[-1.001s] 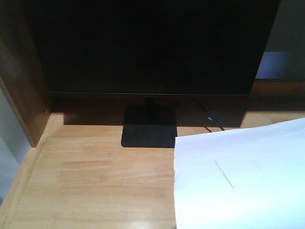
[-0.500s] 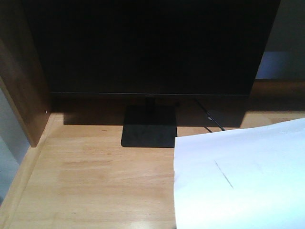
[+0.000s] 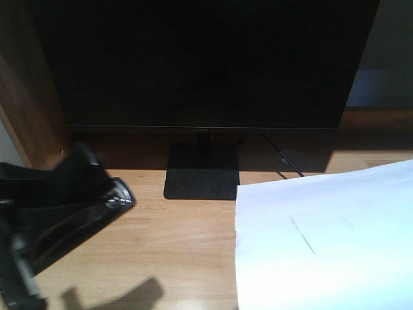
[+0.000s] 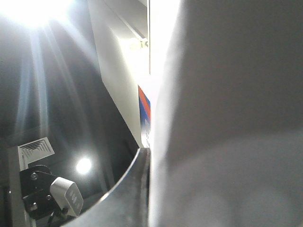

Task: Grab stapler and paper to desk for stapling
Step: 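Lower the black stapler onto the desk with the left gripper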

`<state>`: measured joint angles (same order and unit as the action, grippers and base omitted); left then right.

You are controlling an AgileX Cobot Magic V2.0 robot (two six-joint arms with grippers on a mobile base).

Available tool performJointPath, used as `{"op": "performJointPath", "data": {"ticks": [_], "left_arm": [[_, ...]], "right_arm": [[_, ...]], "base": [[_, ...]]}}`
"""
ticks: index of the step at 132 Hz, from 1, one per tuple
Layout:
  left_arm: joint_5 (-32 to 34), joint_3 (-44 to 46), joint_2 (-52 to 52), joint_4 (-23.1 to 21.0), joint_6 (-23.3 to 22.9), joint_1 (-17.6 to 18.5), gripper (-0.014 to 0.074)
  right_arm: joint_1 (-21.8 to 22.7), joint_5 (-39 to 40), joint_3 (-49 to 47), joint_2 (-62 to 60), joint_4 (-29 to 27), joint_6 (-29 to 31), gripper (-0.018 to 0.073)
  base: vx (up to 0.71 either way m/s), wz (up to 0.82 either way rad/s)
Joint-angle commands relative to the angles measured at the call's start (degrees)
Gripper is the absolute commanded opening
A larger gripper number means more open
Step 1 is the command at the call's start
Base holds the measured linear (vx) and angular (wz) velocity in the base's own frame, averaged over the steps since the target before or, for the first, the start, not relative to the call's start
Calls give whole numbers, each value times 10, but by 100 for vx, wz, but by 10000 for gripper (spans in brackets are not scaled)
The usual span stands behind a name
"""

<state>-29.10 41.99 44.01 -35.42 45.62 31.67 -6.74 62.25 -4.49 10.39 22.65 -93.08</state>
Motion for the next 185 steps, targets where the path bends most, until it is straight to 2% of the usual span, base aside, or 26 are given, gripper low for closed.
{"op": "performJointPath", "data": {"ticks": [1, 15, 32, 42, 43, 62, 63, 71, 97, 107, 117, 133, 185], "left_arm": [[60, 19, 41, -108, 112, -4, -6], [53, 19, 83, -181, 199, -25, -6], [27, 19, 126, -230, 293, -61, -6], [-4, 19, 155, -262, 349, -91, -6], [-11, 19, 160, -268, 366, -97, -6], [-91, 20, 208, -322, 457, -152, -6], [-100, 20, 213, -328, 476, -158, -6], [-141, 21, 237, -349, 529, -182, -6], [-249, 38, 304, -367, 691, -227, -6], [-279, 49, 331, -367, 729, -234, -6], [-297, 63, 359, -367, 744, -235, -6], [-315, 89, 412, -367, 744, -235, -6], [-333, 143, 558, -384, 773, -214, -6]], "right_arm": [[4, 19, -15, 7, -9, 2, -6], [4, 19, -15, 7, -9, 2, -6], [4, 19, -15, 7, -9, 2, -6], [4, 19, -15, 7, -9, 2, -6], [4, 19, -15, 7, -9, 2, -6], [4, 19, -15, 7, -9, 2, -6], [4, 19, -15, 7, -9, 2, -6], [4, 19, -15, 7, -9, 2, -6], [4, 19, -15, 7, -9, 2, -6], [4, 19, -15, 7, -9, 2, -6], [4, 20, -15, 7, -9, 2, -6], [4, 20, -15, 7, -9, 2, -6], [4, 20, -15, 7, -9, 2, -6]], "base": [[0, 0], [0, 0], [0, 0], [0, 0], [0, 0], [0, 0], [0, 0], [0, 0], [0, 0], [0, 0], [0, 0], [0, 0], [0, 0]]}}
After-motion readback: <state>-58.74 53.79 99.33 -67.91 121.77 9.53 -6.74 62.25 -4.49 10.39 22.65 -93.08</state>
